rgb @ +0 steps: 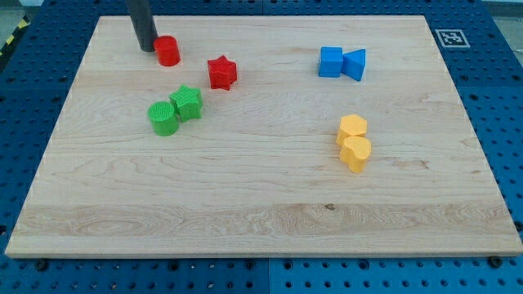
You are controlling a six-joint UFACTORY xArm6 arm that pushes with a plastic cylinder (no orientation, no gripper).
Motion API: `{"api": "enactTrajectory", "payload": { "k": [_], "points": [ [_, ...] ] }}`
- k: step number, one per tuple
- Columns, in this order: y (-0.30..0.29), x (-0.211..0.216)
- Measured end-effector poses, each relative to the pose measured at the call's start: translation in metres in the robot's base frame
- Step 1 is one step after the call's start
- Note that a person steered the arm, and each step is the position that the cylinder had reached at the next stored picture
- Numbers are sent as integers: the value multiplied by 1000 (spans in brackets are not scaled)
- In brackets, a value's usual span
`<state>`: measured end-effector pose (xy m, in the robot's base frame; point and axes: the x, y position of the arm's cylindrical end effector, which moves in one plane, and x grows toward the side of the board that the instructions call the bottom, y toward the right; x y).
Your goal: Push the red circle diagonal to the top left side of the red star
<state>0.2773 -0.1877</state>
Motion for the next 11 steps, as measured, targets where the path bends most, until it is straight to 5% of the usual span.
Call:
{"api": "enactTrajectory", "payload": {
  "k": [3, 5, 8, 10, 11],
  "points": [
    [-9, 17],
    [-13, -45],
    [236, -60],
    [387, 24],
    [405, 34]
  ]
}}
